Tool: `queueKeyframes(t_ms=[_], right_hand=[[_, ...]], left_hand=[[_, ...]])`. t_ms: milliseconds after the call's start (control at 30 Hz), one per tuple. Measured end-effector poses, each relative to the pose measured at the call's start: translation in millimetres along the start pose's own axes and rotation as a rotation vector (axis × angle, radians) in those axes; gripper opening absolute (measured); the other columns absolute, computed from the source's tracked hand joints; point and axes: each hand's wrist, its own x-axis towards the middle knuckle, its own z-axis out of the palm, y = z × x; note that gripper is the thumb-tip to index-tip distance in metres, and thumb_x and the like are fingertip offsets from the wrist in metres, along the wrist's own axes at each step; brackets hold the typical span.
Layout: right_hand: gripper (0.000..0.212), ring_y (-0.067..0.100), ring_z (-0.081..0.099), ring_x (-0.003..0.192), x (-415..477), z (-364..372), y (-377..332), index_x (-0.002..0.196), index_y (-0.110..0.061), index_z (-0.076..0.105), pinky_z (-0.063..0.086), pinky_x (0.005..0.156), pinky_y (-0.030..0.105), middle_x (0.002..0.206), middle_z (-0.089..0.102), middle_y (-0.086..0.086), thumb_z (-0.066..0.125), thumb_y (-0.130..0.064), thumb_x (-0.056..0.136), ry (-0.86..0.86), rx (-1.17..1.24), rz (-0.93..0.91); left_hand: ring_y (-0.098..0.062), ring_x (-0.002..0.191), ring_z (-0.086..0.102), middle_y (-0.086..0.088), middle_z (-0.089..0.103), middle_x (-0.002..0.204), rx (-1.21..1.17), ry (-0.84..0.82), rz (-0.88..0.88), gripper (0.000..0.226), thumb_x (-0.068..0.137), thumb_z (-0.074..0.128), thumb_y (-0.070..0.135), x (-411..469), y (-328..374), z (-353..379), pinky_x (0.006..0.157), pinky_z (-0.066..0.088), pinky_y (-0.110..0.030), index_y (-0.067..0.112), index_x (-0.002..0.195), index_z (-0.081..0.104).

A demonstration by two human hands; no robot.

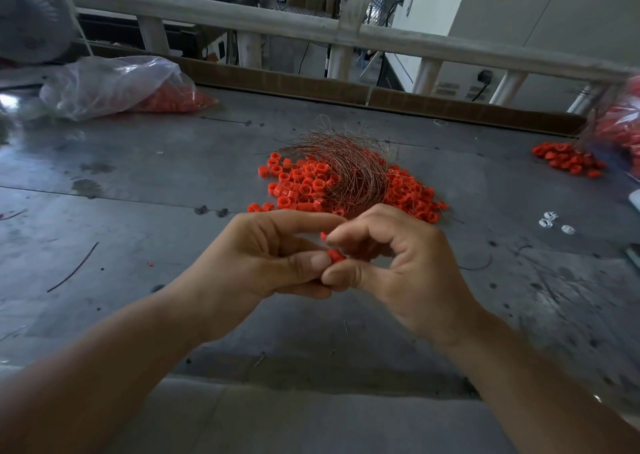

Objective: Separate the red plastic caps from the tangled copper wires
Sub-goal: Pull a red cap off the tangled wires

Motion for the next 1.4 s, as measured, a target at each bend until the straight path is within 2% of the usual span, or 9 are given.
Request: queueKeyframes(t_ms=[100,200,367,600,833,1067,1200,1300,1400], right_hand=[[0.021,-0.002,0.061,0.063,-2,4,-1,0.072,-0.025,0.063,0.046,0.060,0.009,0.062,0.061,-0.017,0.077,-0.031,0.058,0.151,0.040,-0.004],[0.021,0.000,0.064,0.071,-3,8,-2,0.081,-0.017,0.067,0.049,0.063,0.009,0.073,0.064,-0.013,0.075,-0.024,0.062,0.219,-0.102,-0.118],[0.021,0.008,0.063,0.082,-4,9,2,0.080,-0.002,0.072,0.051,0.072,0.011,0.078,0.068,0.001,0.074,-0.016,0.064,0.235,-0.281,-0.253],[0.021,0.017,0.069,0.072,-4,10,4,0.080,0.003,0.071,0.054,0.067,0.024,0.077,0.071,0.011,0.066,-0.016,0.072,0.201,-0.508,-0.411],[0.023,0.017,0.068,0.073,-6,12,6,0.084,0.003,0.071,0.054,0.066,0.025,0.080,0.071,0.011,0.066,-0.017,0.076,0.182,-0.506,-0.380],[0.018,0.007,0.063,0.078,-1,6,4,0.084,-0.013,0.070,0.052,0.072,0.018,0.080,0.066,-0.006,0.072,-0.019,0.068,0.109,-0.059,-0.063],[0.031,0.006,0.058,0.089,0,2,3,0.108,-0.022,0.062,0.046,0.081,0.015,0.092,0.060,-0.006,0.063,-0.022,0.077,-0.152,-0.016,0.024],[0.019,0.000,0.052,0.086,1,3,2,0.095,-0.010,0.069,0.041,0.079,0.014,0.088,0.053,-0.012,0.058,-0.019,0.082,-0.173,-0.091,-0.017],[0.016,-0.002,0.049,0.080,1,5,0,0.086,-0.008,0.065,0.039,0.073,0.012,0.085,0.048,-0.015,0.055,-0.019,0.085,-0.133,-0.127,0.004]], left_hand=[[-0.017,0.071,0.071,-0.008,0.073,0.077,-0.070,-0.003,0.017,0.040,0.045,0.086,0.033,1,-1,-2,0.059,0.055,-0.021,0.016,0.081,0.077],[-0.015,0.070,0.071,-0.006,0.073,0.074,-0.061,0.020,0.030,0.044,0.041,0.088,0.038,3,-2,-3,0.058,0.054,-0.019,0.016,0.077,0.077],[-0.015,0.068,0.071,-0.006,0.073,0.074,-0.038,0.049,0.072,0.042,0.039,0.088,0.039,2,-3,-3,0.058,0.054,-0.019,0.018,0.073,0.077],[-0.016,0.070,0.071,-0.008,0.073,0.076,-0.003,0.059,0.092,0.042,0.039,0.088,0.040,1,-5,-5,0.061,0.055,-0.020,0.019,0.073,0.077],[-0.018,0.068,0.071,-0.008,0.073,0.074,0.002,0.108,0.078,0.046,0.034,0.090,0.042,2,-7,-5,0.060,0.055,-0.021,0.018,0.071,0.077],[-0.018,0.064,0.070,-0.011,0.071,0.069,-0.012,0.071,0.011,0.023,0.052,0.084,0.018,3,-2,-4,0.056,0.054,-0.019,0.015,0.073,0.075],[-0.023,0.066,0.069,-0.017,0.069,0.074,-0.018,0.007,-0.088,0.041,0.061,0.082,0.010,3,0,-6,0.056,0.054,-0.022,0.008,0.098,0.065],[-0.024,0.069,0.070,-0.016,0.070,0.077,-0.038,-0.021,-0.092,0.052,0.065,0.069,0.014,1,2,-4,0.056,0.054,-0.022,0.009,0.115,0.052],[-0.025,0.072,0.071,-0.016,0.072,0.080,0.050,-0.038,0.003,0.068,0.058,0.079,0.031,-1,3,2,0.059,0.054,-0.023,0.017,0.118,0.050]])
